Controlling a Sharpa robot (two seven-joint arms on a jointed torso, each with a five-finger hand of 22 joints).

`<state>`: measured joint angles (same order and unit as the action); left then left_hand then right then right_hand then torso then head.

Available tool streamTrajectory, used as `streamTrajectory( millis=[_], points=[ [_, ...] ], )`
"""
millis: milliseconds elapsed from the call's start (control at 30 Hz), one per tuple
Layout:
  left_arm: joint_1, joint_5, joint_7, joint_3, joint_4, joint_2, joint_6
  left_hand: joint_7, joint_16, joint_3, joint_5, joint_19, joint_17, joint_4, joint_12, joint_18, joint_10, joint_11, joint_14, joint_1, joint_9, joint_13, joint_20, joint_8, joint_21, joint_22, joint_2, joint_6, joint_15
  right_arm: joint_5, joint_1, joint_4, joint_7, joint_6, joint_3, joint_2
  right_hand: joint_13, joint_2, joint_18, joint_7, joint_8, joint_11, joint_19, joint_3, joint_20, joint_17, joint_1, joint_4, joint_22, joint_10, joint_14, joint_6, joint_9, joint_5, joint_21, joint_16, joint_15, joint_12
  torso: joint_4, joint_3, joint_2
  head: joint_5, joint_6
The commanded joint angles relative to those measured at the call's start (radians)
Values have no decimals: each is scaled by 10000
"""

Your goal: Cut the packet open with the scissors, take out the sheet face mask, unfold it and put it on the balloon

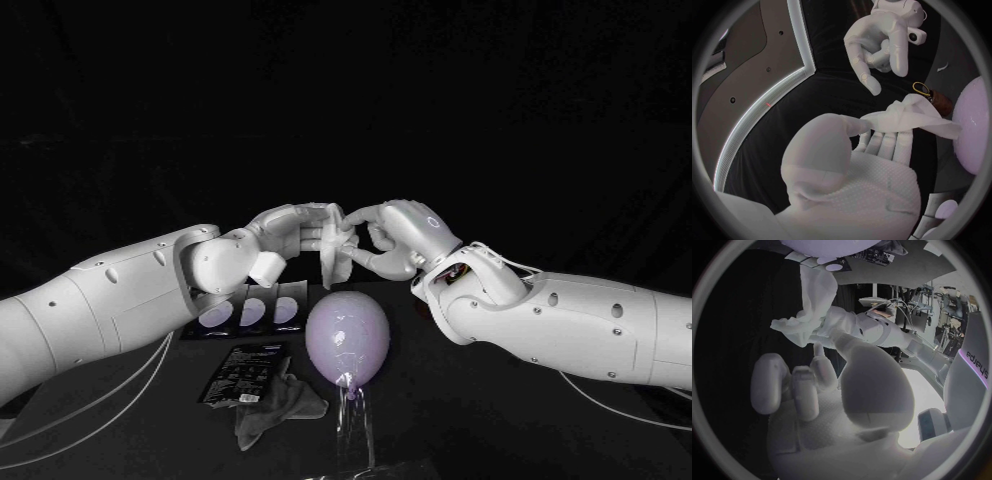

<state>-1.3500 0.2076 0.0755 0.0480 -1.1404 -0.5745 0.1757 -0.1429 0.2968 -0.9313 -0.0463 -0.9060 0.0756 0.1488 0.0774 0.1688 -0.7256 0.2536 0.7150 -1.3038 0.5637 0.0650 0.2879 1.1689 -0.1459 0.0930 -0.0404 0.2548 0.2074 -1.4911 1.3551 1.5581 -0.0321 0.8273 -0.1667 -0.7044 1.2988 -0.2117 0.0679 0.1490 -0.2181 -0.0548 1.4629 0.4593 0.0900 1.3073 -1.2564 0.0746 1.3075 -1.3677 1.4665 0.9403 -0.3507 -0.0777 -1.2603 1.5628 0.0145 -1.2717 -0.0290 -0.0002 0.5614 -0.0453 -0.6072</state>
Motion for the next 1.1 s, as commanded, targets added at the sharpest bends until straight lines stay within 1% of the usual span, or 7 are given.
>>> streamTrajectory(
  millis=[33, 167, 300, 433, 767, 967, 1100],
  points=[
    [-16, -30, 17, -9, -57, 1, 16, -1561, -69, -6, -18, -83, 7, -67, 52, 76, 72, 10, 91, -3, 2578, 16, -7, 63, 44, -19, 18, -21, -4, -738, -17, -148, -530, 407, 8, 161, -15, -115, -94, -12, 54, -81, 6, -77, 40, 2489, -34, -7, 1860, 19, 1007, -93, 18, -58, 37, 16, -64, 12, -5, 6, -9, 10, -7],
    [-16, -71, -1, -8, -104, -5, 26, -1561, -85, 10, -18, -88, 9, -90, 75, 74, 50, 8, 113, -13, 2546, 21, -9, 62, 64, -44, 40, 16, -7, -961, -37, -433, -675, 259, 8, 403, -160, -134, -70, 51, 177, -140, -60, -87, 81, 2448, -231, -62, 1823, 226, 997, -213, 76, 116, 176, -3, -116, 208, -7, 1, -8, 3, -28],
    [-16, -86, -5, -7, -139, -7, 26, -1561, -91, 15, -18, -93, 10, -96, 83, 75, 44, 7, 123, -17, 2533, 22, -10, 60, 71, -53, 44, 31, -8, -1204, -49, -645, -801, 70, 8, 567, -166, -126, -70, 62, 195, -151, -66, -73, 96, 2424, -340, -105, 1824, 262, 990, -208, 87, 156, 168, -14, -130, 224, 4, -6, -6, 3, -34],
    [-16, -92, 1, -7, -156, -8, 29, -1561, -91, 15, -18, -93, 10, -96, 83, 75, 44, 7, 123, -17, 2533, 22, -10, 60, 71, -53, 44, 31, -8, -1319, -55, -757, -877, -83, 8, 656, -148, -129, -69, 62, 190, -153, -70, -71, 100, 2437, -374, -120, 1823, 255, 993, -185, 86, 166, 173, -8, -132, 206, -8, -6, -7, -1, -47],
    [-14, -96, 28, -7, -150, -4, 38, -1561, -96, 20, -18, -99, 12, -104, 90, 76, 39, 6, 136, -22, 2518, 22, -11, 56, 77, -62, 49, 45, -10, -1560, -72, -780, -1045, -414, 2, 674, 8, -173, -76, -8, 40, -105, -59, -157, 103, 2482, -393, -100, 1841, 156, 1004, 138, 43, 189, 90, 12, -105, 33, -16, 1, -18, 14, -54],
    [-12, -96, 40, -7, -143, -11, 42, -1561, -96, 20, -18, -99, 12, -104, 90, 76, 39, 6, 136, -22, 2518, 22, -11, 56, 77, -62, 49, 45, -10, -1655, -83, -743, -1109, -483, -1, 614, 36, -212, -81, -41, -15, -79, -50, -237, 91, 2510, -338, -50, 1849, 137, 1011, 234, 30, 188, 52, 24, -84, 2, -5, 8, -8, 2, -57],
    [-12, -96, 41, -7, -144, -16, 46, -1561, -96, 20, -18, -99, 12, -104, 90, 76, 39, 6, 136, -22, 2518, 22, -11, 56, 77, -62, 49, 45, -10, -1679, -96, -747, -1134, -528, -2, 604, 59, -224, -83, -60, -47, -64, -46, -277, 84, 2523, -311, -19, 1852, 118, 1015, 286, 22, 185, 38, 30, -73, -23, -15, 9, -3, 8, -61]
  ],
)
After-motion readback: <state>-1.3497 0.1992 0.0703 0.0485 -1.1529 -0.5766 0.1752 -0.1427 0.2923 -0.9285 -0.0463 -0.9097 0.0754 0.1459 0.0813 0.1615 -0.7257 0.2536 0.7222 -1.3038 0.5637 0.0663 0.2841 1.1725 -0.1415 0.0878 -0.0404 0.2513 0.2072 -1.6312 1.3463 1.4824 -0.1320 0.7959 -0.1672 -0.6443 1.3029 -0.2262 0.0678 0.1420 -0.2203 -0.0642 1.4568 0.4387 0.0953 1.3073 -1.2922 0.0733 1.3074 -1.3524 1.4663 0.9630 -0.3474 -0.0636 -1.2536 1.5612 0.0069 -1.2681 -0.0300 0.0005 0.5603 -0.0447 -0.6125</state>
